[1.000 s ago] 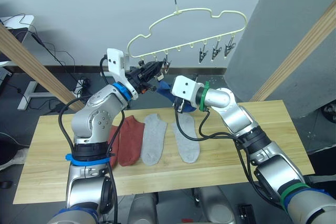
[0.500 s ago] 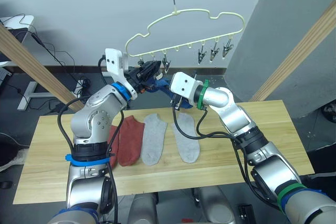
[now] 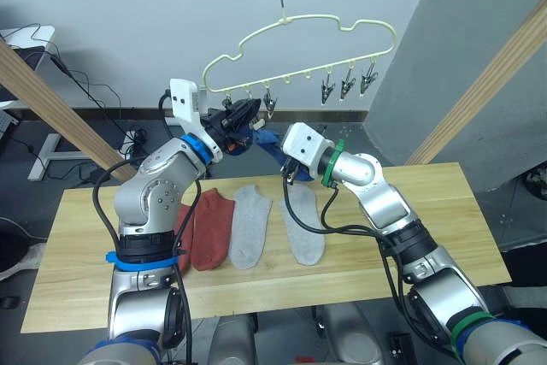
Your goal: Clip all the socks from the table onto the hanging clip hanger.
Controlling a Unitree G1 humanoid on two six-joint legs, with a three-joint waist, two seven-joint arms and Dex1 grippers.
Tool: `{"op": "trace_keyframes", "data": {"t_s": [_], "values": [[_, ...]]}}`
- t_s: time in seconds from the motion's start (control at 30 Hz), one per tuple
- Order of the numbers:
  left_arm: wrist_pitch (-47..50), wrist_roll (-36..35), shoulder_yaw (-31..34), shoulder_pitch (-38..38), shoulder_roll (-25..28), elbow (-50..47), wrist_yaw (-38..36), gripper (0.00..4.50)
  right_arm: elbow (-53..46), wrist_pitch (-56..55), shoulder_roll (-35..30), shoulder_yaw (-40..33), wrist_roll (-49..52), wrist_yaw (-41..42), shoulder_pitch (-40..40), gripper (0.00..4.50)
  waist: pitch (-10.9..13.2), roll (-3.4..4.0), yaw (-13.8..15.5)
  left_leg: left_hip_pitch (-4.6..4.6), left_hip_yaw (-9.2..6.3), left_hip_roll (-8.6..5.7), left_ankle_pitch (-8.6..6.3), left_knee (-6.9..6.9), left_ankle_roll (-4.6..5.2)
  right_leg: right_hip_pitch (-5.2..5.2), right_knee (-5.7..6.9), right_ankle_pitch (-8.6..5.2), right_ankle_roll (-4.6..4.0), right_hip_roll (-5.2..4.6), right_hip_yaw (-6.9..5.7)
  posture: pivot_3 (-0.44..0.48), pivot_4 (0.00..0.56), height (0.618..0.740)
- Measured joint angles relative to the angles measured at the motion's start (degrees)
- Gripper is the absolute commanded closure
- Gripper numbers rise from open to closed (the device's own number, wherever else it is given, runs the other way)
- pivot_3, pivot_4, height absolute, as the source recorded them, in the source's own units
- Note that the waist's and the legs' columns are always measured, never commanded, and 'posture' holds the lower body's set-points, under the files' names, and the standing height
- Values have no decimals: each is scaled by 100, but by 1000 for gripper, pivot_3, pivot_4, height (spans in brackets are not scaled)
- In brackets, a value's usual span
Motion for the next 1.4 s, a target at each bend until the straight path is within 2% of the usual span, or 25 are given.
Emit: {"op": "trace_keyframes", "data": {"t_s": [0.47,0.53,0.7,1.13,1.17,1.2,1.33,1.4], "values": [[160,-127,57,1,-16,-28,90,4259,196,-2,225,-39,-5,-161,-228,4500,0,0,0,0,0,0,0,2,0,0,3,0,0,0,0,-207,277,740],[251,-237,122,1,-20,-28,100,3525,221,-5,247,-39,-3,-163,-228,4500,0,0,0,0,0,0,0,3,0,0,4,0,0,0,0,-207,277,740],[310,-385,147,37,-16,-58,98,2122,227,-15,326,-38,3,-165,-264,4500,0,0,0,0,0,0,0,5,0,0,7,0,0,0,0,-205,272,740],[492,-441,159,382,304,-409,-86,2122,228,-7,331,-36,25,-11,-266,4500,0,0,1,1,0,0,0,7,0,0,10,0,0,0,1,-196,269,740],[488,-437,156,391,310,-433,-105,2058,227,1,327,-34,36,35,-265,3965,-1,0,1,1,-1,0,0,7,0,0,9,0,0,0,0,-196,268,740],[482,-434,153,401,321,-443,-123,2058,227,13,322,-35,49,73,-265,3759,-1,0,2,1,-1,1,0,7,0,0,10,0,0,0,0,-196,268,740],[418,-366,110,473,385,-465,-132,2058,218,171,262,-30,159,279,-261,2375,-1,0,2,1,-1,1,0,8,0,0,11,1,-1,0,0,-200,269,740],[309,-266,94,532,402,-479,-130,2058,134,279,204,-4,182,418,-232,2375,-1,0,1,1,-1,0,0,8,0,0,11,0,-1,0,1,-198,269,740]]}}
